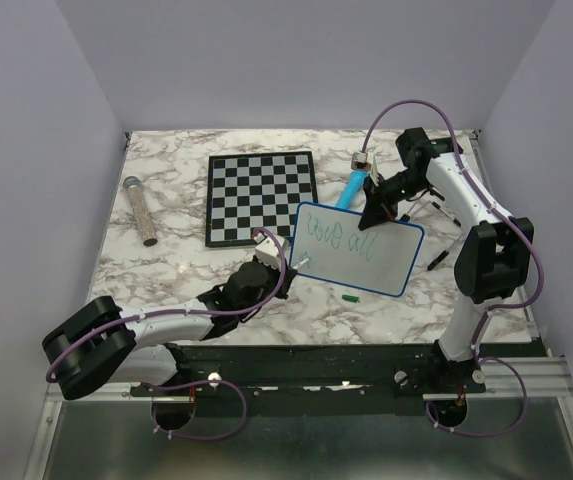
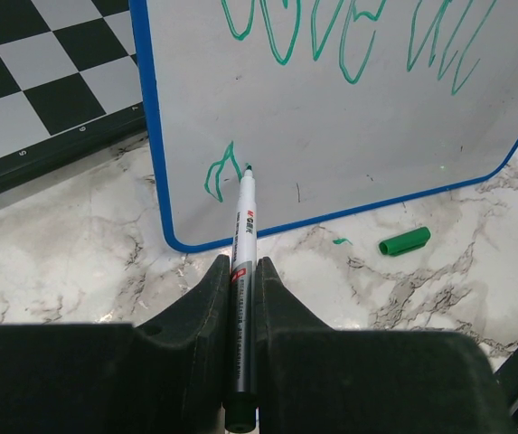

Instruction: Write a sentence on the whiteboard

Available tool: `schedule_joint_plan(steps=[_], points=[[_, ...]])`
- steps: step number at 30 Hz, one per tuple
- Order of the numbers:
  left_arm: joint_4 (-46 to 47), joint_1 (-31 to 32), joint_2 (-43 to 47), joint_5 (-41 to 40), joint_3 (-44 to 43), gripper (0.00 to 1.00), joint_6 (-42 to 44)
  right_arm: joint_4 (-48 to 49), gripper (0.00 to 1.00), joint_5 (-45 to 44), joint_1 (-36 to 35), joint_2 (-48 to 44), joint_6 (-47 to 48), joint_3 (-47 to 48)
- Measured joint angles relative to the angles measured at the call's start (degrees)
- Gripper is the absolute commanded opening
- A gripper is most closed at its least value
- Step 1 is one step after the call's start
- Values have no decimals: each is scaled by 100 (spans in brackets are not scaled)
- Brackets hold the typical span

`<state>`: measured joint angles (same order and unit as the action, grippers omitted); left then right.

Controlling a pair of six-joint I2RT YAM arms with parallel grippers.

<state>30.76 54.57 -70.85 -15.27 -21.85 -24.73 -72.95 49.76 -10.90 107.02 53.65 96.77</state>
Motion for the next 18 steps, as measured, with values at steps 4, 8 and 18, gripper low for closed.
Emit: schedule_joint_plan(steps=[4, 8, 18], points=[[2, -13, 0, 50, 0, 0, 0, 0, 0, 0, 0, 0, 0, 0], [4, -13, -2, 85, 0, 0, 0, 0, 1, 0, 0, 0, 0, 0], [79, -13, -184, 197, 0, 0, -2, 0, 1, 0, 0, 0, 0, 0]])
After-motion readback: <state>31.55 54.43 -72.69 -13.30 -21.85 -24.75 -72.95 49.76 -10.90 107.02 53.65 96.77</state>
